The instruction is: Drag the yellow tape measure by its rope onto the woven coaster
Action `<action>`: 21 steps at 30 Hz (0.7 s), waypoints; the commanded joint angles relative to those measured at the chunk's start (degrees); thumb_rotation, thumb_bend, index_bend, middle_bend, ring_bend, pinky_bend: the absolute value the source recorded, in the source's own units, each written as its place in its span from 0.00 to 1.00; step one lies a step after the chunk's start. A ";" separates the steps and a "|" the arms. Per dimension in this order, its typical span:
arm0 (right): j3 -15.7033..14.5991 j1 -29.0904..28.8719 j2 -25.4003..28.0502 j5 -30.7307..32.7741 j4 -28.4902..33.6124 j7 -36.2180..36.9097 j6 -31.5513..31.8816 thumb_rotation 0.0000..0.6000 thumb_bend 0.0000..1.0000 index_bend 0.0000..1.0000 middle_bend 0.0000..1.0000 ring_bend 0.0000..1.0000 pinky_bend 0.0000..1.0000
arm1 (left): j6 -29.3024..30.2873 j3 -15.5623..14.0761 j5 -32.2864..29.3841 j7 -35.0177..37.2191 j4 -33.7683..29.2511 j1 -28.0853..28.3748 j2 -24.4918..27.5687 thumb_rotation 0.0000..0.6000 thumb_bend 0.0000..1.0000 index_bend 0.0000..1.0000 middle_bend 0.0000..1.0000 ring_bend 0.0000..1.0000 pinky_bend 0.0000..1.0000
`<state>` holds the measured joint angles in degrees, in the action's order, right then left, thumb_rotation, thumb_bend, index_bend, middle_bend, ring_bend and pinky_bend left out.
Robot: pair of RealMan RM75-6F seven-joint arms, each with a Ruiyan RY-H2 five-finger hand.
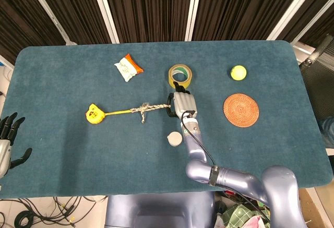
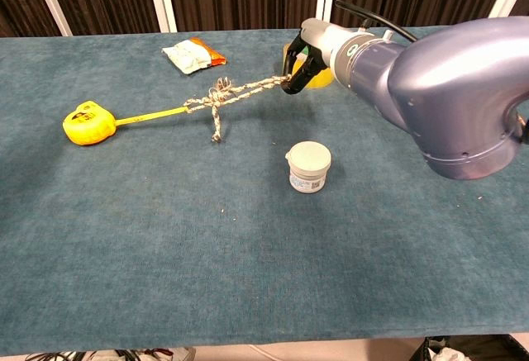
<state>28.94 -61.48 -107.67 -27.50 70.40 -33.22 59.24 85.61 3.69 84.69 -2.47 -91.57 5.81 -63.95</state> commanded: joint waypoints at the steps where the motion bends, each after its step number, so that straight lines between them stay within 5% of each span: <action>1: 0.01 0.02 0.12 0.03 0.11 -0.04 0.13 1.00 0.51 0.69 0.02 0.07 0.16 | -0.03 -0.01 0.00 -0.05 -0.06 0.02 0.01 1.00 0.27 0.11 0.00 0.00 0.00; 21: -0.28 0.35 1.23 0.11 2.85 -1.08 2.30 1.00 0.51 0.69 0.02 0.07 0.16 | 0.66 -0.04 0.43 -1.23 0.02 -0.10 -0.21 1.00 0.27 0.11 0.00 0.00 0.00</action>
<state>28.74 -61.18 -106.52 -27.50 73.11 -34.15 61.41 86.23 3.64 85.12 -3.67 -91.51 5.73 -64.15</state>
